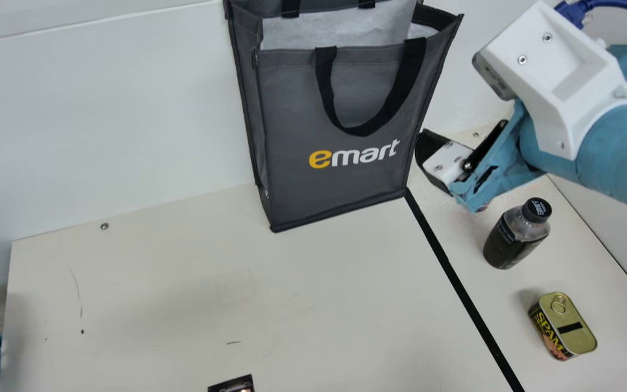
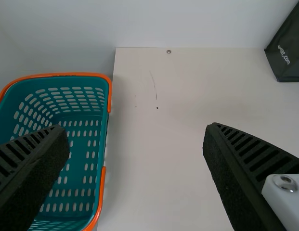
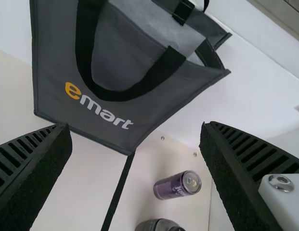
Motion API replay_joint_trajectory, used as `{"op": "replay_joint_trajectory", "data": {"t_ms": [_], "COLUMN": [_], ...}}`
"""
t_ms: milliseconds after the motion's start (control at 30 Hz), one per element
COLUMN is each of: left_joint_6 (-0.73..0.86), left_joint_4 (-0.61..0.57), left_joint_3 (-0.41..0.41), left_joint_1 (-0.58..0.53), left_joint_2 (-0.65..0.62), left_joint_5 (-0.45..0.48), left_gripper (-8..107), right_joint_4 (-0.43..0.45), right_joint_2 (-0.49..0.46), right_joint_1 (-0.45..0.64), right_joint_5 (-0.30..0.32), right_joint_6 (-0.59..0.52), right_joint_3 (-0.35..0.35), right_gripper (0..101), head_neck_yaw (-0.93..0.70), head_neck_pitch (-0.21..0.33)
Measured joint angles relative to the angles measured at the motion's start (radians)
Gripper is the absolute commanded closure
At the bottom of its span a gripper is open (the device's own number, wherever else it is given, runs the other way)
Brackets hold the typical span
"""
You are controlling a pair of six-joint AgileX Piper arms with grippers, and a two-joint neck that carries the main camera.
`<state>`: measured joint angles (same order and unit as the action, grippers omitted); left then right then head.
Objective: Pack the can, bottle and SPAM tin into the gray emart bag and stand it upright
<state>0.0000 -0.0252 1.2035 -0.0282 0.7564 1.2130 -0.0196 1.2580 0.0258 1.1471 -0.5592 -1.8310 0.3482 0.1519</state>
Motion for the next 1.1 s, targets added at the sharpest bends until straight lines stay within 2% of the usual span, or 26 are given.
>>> {"op": "replay_joint_trajectory", "data": {"t_ms": [467,900,1100], "left_joint_6": [0.000,0.000,0.000], "left_joint_4": [0.000,0.000,0.000], "left_joint_3": [0.000,0.000,0.000], "left_joint_1": [0.000,0.000,0.000], "left_joint_2": [0.000,0.000,0.000], "left_joint_5": [0.000,0.000,0.000], "left_gripper": [9,9,9], "right_joint_4": [-0.099,-0.140,-0.160], "right_joint_2": [0.124,0.278,0.348], "right_joint_1": [0.041,0.018,0.011], "right_joint_5": [0.037,0.074,0.075], "right_joint_6": [-0.150,-0.241,-0.284], "right_joint_3": [-0.174,-0.358,-0.421], "right_gripper": [6,6,6], "head_neck_yaw": [0.000,0.000,-0.002], "head_neck_pitch": [0.000,0.000,0.000]}}
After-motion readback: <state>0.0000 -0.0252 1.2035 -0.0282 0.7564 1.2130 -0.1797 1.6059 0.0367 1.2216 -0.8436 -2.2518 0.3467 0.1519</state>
